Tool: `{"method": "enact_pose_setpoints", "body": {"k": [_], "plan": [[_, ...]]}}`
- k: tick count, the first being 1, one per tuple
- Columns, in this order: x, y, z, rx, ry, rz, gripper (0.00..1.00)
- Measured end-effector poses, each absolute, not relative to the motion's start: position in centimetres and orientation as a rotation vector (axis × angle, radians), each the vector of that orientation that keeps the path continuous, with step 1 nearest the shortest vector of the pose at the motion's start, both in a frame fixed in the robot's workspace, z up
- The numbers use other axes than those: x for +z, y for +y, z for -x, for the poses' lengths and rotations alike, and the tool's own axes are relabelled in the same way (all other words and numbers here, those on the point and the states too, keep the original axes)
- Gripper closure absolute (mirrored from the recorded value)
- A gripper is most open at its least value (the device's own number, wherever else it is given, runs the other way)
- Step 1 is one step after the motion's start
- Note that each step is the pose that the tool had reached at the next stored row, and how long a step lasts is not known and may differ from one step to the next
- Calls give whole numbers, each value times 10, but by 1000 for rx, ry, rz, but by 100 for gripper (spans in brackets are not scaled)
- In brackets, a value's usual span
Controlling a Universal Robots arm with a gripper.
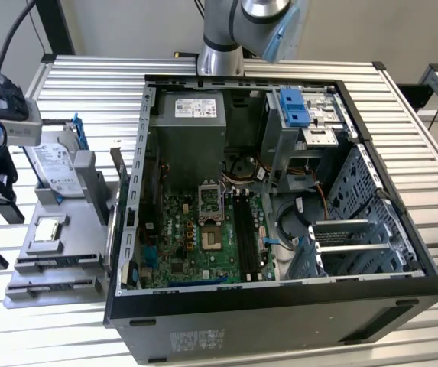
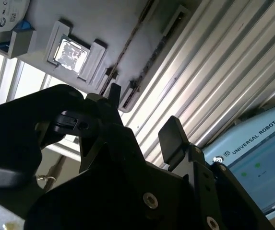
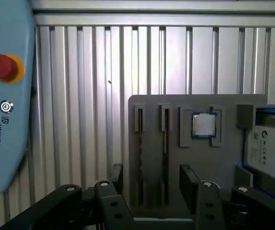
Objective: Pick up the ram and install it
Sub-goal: 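Pick up the ram and move it above insertion slot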
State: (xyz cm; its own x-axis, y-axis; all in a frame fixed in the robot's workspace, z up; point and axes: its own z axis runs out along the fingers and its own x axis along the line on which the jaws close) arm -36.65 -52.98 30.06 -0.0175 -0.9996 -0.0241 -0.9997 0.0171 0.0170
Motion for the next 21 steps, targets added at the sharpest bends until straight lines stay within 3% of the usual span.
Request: {"method": "enact_pose_setpoints", "body": {"k": [21], "plan": [[270, -530, 366, 12, 2233, 2195, 0]]}}
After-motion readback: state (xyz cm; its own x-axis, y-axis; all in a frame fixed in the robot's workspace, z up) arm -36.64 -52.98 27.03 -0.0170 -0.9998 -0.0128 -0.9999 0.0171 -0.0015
